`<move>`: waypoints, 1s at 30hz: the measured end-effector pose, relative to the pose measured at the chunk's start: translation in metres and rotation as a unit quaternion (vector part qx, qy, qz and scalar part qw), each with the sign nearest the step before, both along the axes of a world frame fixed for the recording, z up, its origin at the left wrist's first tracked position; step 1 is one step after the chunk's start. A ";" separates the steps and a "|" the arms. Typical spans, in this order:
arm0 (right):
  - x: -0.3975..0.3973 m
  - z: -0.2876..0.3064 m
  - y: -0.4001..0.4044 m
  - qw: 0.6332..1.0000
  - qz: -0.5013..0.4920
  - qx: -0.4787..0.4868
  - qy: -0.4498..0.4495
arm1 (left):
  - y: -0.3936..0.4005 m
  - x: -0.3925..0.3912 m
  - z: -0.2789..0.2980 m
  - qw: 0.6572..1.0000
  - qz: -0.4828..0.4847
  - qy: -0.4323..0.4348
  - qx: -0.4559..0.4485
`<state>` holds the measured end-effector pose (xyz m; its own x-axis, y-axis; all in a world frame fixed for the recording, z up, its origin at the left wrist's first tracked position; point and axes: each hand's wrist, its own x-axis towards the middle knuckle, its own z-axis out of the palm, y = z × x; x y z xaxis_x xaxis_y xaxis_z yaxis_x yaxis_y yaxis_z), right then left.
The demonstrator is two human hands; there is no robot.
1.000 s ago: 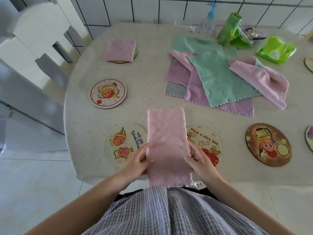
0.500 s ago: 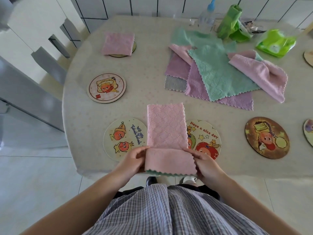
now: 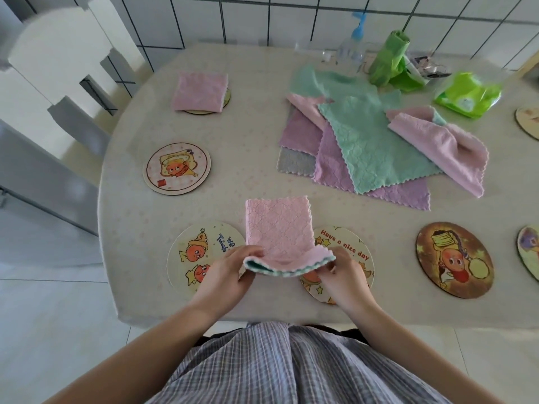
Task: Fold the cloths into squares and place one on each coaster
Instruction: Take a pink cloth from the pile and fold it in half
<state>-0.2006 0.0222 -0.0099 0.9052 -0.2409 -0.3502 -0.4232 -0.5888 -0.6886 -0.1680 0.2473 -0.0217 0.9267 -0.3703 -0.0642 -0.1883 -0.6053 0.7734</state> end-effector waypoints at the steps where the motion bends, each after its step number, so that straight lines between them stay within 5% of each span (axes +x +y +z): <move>1: 0.005 0.001 0.000 1.000 0.004 -0.008 -0.020 | -0.004 0.005 0.003 1.000 0.018 0.019 -0.018; 6: 0.035 -0.001 -0.008 0.999 0.017 -0.004 -0.050 | -0.019 0.035 0.000 0.978 0.145 0.128 -0.083; 18: 0.077 -0.030 -0.019 0.999 0.015 0.009 0.051 | -0.032 0.077 -0.013 0.941 0.207 0.262 -0.061; 24: 0.084 -0.024 -0.016 0.997 -0.018 0.070 0.017 | -0.029 0.073 -0.017 0.960 0.189 0.200 -0.056; 30: 0.086 -0.033 -0.015 0.991 0.115 -0.021 -0.069 | -0.026 0.079 -0.020 0.979 0.099 0.176 0.003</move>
<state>-0.1149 0.0069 -0.0424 0.9763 -0.0348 -0.2136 -0.1783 -0.6884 -0.7031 -0.0895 0.2215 -0.0421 0.9003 -0.1839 -0.3946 0.2113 -0.6079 0.7654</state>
